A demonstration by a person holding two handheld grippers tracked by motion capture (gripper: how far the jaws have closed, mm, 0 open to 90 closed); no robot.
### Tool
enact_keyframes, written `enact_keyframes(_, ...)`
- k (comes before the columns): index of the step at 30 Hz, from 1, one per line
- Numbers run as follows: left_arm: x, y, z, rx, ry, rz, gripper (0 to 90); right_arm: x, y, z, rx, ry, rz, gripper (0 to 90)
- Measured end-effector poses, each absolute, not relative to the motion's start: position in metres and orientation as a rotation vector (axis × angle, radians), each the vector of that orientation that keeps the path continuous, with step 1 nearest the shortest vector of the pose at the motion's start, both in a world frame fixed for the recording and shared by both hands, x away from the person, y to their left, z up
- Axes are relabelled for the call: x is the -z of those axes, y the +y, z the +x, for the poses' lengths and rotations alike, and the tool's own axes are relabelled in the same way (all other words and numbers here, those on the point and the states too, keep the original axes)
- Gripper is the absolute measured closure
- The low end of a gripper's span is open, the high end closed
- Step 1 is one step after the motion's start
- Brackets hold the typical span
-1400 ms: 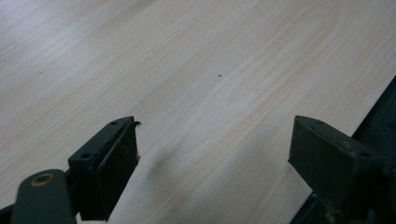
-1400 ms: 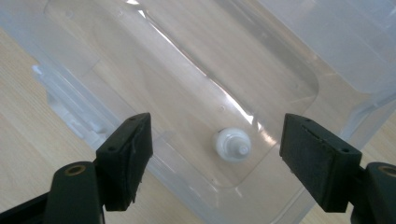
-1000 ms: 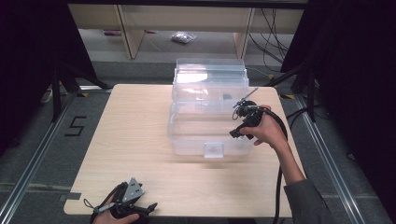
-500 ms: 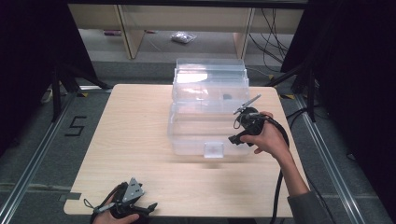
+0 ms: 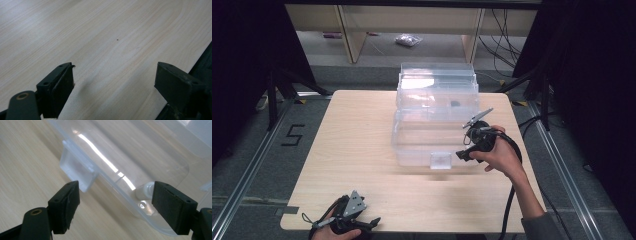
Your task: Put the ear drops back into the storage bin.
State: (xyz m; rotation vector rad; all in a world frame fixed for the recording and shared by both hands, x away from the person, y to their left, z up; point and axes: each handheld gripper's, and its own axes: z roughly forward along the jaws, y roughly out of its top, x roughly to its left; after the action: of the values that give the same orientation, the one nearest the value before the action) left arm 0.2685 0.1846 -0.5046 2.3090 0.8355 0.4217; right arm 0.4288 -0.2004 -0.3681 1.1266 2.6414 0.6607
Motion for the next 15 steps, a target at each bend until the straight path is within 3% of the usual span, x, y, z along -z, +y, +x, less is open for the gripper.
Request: enact_keyframes(15, 0.505, 0.184, 0.268, -0.423, 0.835, 2.308, 15.0, 0.381, -0.206, 0.412, -0.73, 2.627, 1.121, 22.6)
